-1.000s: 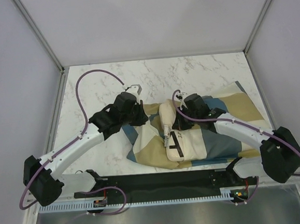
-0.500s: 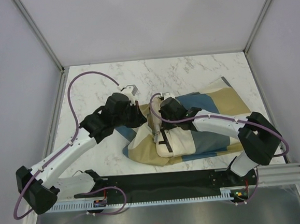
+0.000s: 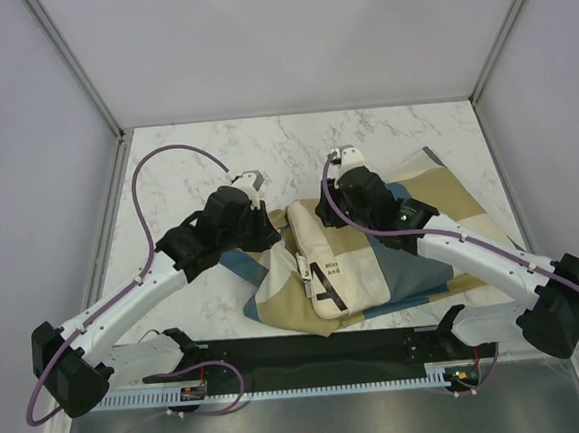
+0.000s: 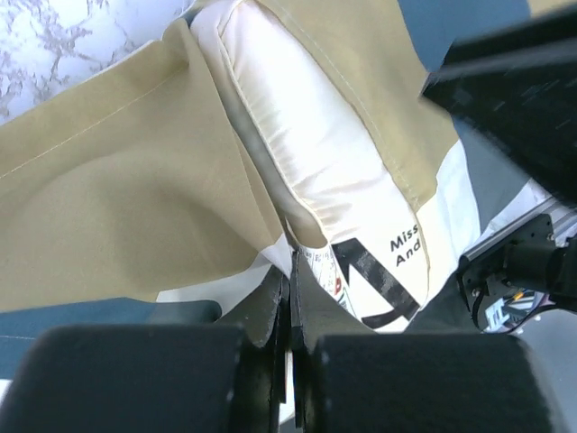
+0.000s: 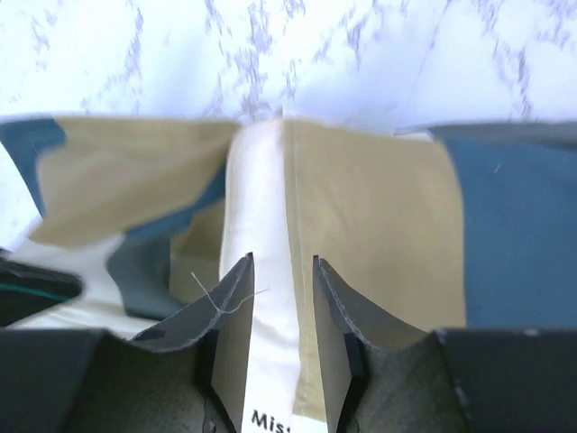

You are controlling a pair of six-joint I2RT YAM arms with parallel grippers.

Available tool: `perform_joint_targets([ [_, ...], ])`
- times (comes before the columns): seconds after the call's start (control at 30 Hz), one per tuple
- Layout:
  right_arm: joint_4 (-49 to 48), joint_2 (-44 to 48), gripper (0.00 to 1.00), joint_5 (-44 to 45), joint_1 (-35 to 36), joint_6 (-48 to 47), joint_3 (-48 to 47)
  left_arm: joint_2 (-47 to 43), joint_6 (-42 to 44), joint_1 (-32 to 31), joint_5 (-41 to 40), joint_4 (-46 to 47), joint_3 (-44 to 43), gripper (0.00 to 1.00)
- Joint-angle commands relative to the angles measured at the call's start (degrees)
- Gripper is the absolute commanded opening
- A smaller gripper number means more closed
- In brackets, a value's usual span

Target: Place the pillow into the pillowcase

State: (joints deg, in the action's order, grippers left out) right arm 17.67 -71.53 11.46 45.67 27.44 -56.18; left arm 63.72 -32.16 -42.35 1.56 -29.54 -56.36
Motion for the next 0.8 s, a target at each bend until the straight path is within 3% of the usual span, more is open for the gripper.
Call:
perform_joint_targets([
  [0.0, 1.4, -3.43, 0.41, 2.16, -0.23, -3.7, -8.82, -1.58, 0.7, 0.07, -1.3, 3.61, 0.11, 0.02],
  [0.27, -0.17, -16.18, 0.35, 0.5, -0.32, -4.59, -16.51, -2.11, 1.22, 0.07, -2.69, 2.38, -0.42, 0.02],
  [0.43, -5.62, -22.25, 0.2, -3.71, 0.03, -1.52, -8.08, -1.41, 2.01, 0.16, -5.78, 1.33, -2.17, 0.02],
  [0.6, -15.9, -23.03, 0.17, -4.61, 3.11, 4.63, 6.23, 2.09, 4.91, 0.69, -9.29, -1.39, -8.14, 0.02],
  [0.77, -17.14, -27.34, 0.12, -3.29, 3.55, 6.75, 7.06, 2.55, 5.36, 0.69, -5.53, -2.1, -11.93, 0.02],
])
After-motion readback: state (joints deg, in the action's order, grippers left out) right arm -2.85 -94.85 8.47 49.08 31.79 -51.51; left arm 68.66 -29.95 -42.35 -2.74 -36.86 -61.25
